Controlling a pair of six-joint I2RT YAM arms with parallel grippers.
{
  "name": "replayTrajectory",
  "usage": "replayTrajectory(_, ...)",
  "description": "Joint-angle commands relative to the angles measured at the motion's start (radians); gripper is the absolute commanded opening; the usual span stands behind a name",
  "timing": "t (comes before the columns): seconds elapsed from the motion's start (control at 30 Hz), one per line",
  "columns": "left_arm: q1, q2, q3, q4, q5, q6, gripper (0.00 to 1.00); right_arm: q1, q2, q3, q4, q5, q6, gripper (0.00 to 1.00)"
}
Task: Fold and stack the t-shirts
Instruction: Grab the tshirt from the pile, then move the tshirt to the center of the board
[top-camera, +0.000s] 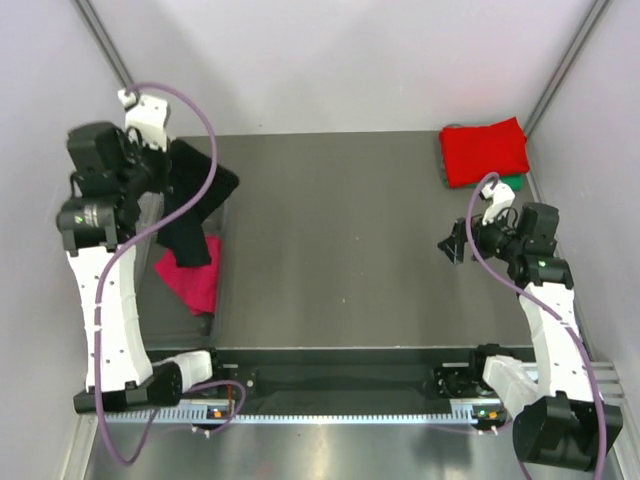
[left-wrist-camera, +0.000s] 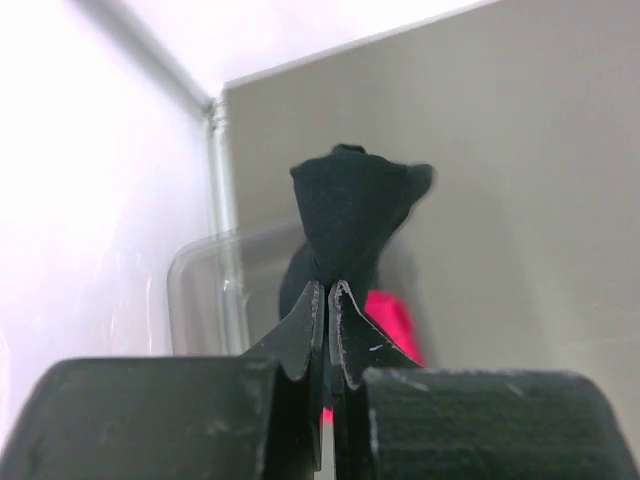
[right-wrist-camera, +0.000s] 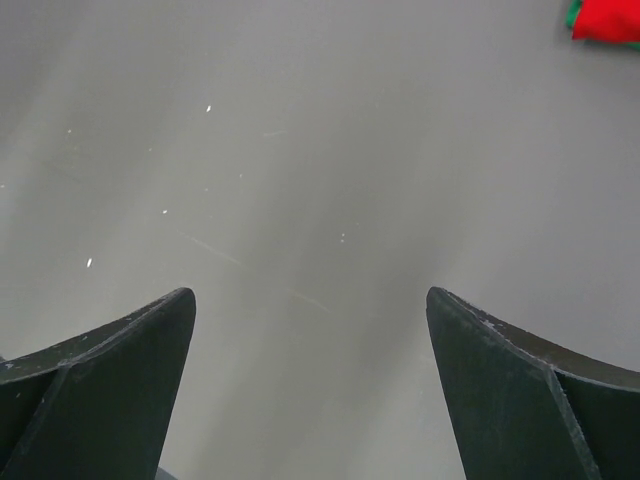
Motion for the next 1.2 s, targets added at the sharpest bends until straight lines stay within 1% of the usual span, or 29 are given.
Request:
replayTrajectory(0.0, -0.019, 0.123, 0.298, -0.131, 0.181, -0.036, 0.00, -0.006, -0.010, 0.074, -0.004, -0.028, -0.021, 0.98)
replayTrajectory(0.03, -0.031, 0.187, 0.443, -0.187, 0.201, -0.040, 0.00, -0.006, -0.021, 0.072, -0.001, -0.028, -0.025, 0.98)
replayTrajectory(0.1, -0.051, 0.244, 0.572, -0.229, 0.275, -0.054, 0.00, -0.006, -0.032, 0.066, 0.002, -0.028, -0.029, 0.99)
replayTrajectory(0.13, -0.065, 0.284, 0.666, -0.246, 0.293, -0.063, 0.00, -0.006, -0.041, 0.057, 0.005, -0.028, -0.031, 0.99)
replayTrajectory(0.17, -0.083, 0.298, 0.691, -0.248, 0.306, -0.080, 0.00, -0.006, -0.047, 0.051, 0.005, -0.024, -0.035, 0.99)
replayTrajectory(0.2, -0.143, 0.304, 0.703, -0.245, 0.323, -0.085, 0.00, -0.006, -0.052, 0.046, 0.006, -0.014, -0.040, 1.00)
replayTrajectory(0.27, -0.253, 0.307, 0.673, -0.234, 0.285, -0.077, 0.00, -0.006, -0.067, 0.037, 0.009, 0.020, -0.046, 1.00)
replayTrajectory(0.3, -0.398, 0.304, 0.647, -0.237, 0.202, -0.068, 0.00, -0.006, -0.079, 0.035, 0.009, 0.037, -0.048, 1.00)
replayTrajectory(0.33, -0.469, 0.302, 0.581, -0.243, 0.176, -0.063, 0.00, -0.006, -0.086, 0.035, 0.014, 0.054, -0.049, 1.00)
replayTrajectory(0.37, -0.523, 0.306, 0.549, -0.251, 0.178, -0.051, 0.00, -0.006, -0.092, 0.037, 0.016, 0.095, -0.060, 1.00)
replayTrajectory(0.4, -0.595, 0.318, 0.492, -0.261, 0.210, -0.046, 0.00, -0.005, -0.105, 0.038, 0.020, 0.115, -0.061, 1.00)
replayTrajectory(0.5, -0.669, 0.351, 0.453, -0.286, 0.209, -0.019, 0.00, -0.006, -0.136, 0.051, 0.014, 0.152, -0.097, 1.00)
replayTrajectory(0.53, -0.683, 0.376, 0.449, -0.282, 0.181, -0.010, 0.00, -0.006, -0.145, 0.060, 0.008, 0.152, -0.109, 1.00)
replayTrajectory(0.6, -0.708, 0.402, 0.449, -0.252, 0.184, 0.001, 0.00, -0.006, -0.171, 0.072, 0.002, 0.146, -0.136, 0.99)
replayTrajectory(0.7, -0.737, 0.466, 0.487, -0.211, 0.210, -0.020, 0.00, -0.006, -0.205, 0.084, -0.030, 0.100, -0.189, 0.99)
replayTrajectory(0.8, -0.748, 0.592, 0.516, -0.202, 0.225, -0.034, 0.00, -0.005, -0.236, 0.086, -0.069, 0.048, -0.235, 0.97)
replayTrajectory(0.83, -0.749, 0.615, 0.506, -0.190, 0.227, -0.036, 0.06, -0.006, -0.239, 0.088, -0.089, 0.026, -0.253, 0.97)
replayTrajectory(0.87, -0.749, 0.631, 0.490, -0.170, 0.222, -0.037, 0.23, -0.006, -0.239, 0.088, -0.107, -0.016, -0.287, 0.96)
replayTrajectory(0.9, -0.749, 0.658, 0.437, -0.109, 0.207, -0.045, 0.32, -0.006, -0.245, 0.088, -0.141, -0.037, -0.301, 0.95)
replayTrajectory(0.93, -0.749, 0.669, 0.405, -0.061, 0.175, -0.078, 0.40, -0.006, -0.247, 0.088, -0.155, -0.076, -0.331, 0.94)
replayTrajectory(0.97, -0.746, 0.677, 0.375, -0.023, 0.103, -0.097, 0.49, -0.005, -0.247, 0.088, -0.173, -0.095, -0.350, 0.93)
replayTrajectory(1.0, -0.746, 0.693, 0.337, 0.042, 0.069, -0.112, 0.52, -0.003, -0.244, 0.092, -0.207, -0.112, -0.369, 0.92)
replayTrajectory(1.03, -0.740, 0.701, 0.331, 0.063, 0.032, -0.144, 0.52, 0.001, -0.239, 0.097, -0.227, -0.136, -0.424, 0.91)
replayTrajectory(1.07, -0.722, 0.707, 0.334, 0.076, -0.033, -0.161, 0.54, 0.017, -0.224, 0.104, -0.266, -0.144, -0.455, 0.90)
replayTrajectory(1.1, -0.710, 0.717, 0.362, 0.082, -0.058, -0.178, 0.55, 0.030, -0.215, 0.109, -0.285, -0.147, -0.484, 0.90)
replayTrajectory(1.13, -0.696, 0.717, 0.378, 0.082, -0.084, -0.209, 0.55, 0.049, -0.202, 0.115, -0.306, -0.135, -0.553, 0.90)
replayTrajectory(1.17, -0.670, 0.698, 0.390, 0.077, -0.110, -0.220, 0.56, 0.099, -0.169, 0.126, -0.335, -0.117, -0.578, 0.90)
